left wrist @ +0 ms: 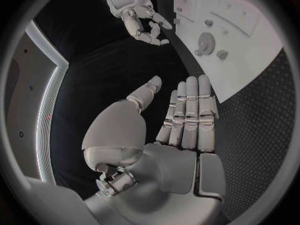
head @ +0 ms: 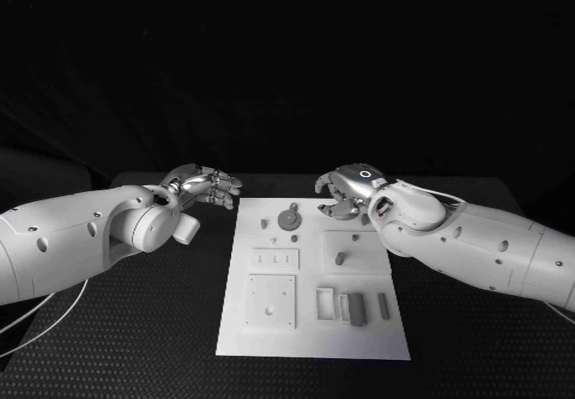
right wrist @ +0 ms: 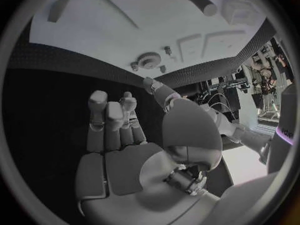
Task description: Assemble the parts on the task board
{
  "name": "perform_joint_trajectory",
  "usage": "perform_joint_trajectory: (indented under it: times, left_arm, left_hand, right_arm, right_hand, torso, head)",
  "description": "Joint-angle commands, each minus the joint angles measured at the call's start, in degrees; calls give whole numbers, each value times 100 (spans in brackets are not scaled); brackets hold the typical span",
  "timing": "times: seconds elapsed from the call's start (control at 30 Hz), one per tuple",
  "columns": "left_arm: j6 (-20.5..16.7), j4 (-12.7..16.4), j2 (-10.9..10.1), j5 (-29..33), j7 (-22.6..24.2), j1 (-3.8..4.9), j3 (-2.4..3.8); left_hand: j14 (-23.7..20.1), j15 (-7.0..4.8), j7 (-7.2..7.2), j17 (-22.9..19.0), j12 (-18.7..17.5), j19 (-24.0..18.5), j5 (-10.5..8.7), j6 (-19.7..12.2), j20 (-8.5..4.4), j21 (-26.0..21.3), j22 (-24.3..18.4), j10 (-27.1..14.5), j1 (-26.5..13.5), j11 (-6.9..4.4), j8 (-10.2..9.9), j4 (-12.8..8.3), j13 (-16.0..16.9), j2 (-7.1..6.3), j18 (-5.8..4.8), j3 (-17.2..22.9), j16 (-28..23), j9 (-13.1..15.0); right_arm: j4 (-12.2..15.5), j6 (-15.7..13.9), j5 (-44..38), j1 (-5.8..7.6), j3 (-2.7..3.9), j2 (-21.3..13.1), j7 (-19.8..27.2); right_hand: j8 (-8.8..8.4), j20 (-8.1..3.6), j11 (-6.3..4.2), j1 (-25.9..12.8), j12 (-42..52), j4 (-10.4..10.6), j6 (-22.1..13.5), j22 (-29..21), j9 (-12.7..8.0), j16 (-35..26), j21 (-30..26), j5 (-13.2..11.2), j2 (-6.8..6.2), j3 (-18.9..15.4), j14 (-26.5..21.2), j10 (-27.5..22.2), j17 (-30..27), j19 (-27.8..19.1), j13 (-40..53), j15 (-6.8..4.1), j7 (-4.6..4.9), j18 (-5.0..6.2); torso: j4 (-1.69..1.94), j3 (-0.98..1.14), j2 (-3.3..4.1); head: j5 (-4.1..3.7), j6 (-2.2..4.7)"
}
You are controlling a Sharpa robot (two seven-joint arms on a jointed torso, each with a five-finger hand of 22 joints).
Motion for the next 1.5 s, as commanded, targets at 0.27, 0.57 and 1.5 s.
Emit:
perform_joint_trajectory:
  times: [0.27, 0.57, 1.5]
  left_arm:
    - [94, -177, 74, -12, 65, 4, 2]
    - [125, -279, 91, -15, 63, 1, 0]
    - [249, -390, 123, -46, 49, -59, -3]
  left_hand:
    - [5, -11, 13, 10, -11, 10, -5, -6, -18, -26, 10, -19, -23, -4, -16, -5, 13, 5, 111, -23, -35, 13]
    - [7, -11, 11, 13, -11, 11, -6, -4, -18, -28, 12, -15, -20, -6, -16, -8, 16, 4, 111, -23, -37, 16]
    - [8, -10, 15, 21, -21, 13, -6, -13, -17, -35, 19, -23, -33, -2, -24, -2, 21, 13, 109, -28, -44, 19]
  right_arm:
    - [217, -36, 1270, 187, 9, -763, 853]
    - [-523, 306, 2624, 192, 8, -1003, 1913]
    - [-1812, 330, 2052, -506, -1, -375, 2159]
  right_hand:
    - [-52, 88, 6, 105, -256, -123, -30, 53, -23, -168, -131, 1, -41, 8, -143, -141, -95, -144, -251, 11, 116, 267]
    - [-134, 340, 3, 354, -726, -310, -265, 23, -53, -583, -427, -1, -13, 58, -662, -586, -316, -590, -705, 14, 94, 265]
    - [-47, 379, -106, 536, -78, -390, -636, 112, -4, -48, -174, 3, -17, -87, -684, -548, -233, -589, -731, -79, -20, 267]
  torso:
    - [-122, 54, -61]
    - [-203, 110, -100]
    - [-191, 183, -97]
  head:
    - [-59, 89]
    - [-87, 91]
    - [-79, -29]
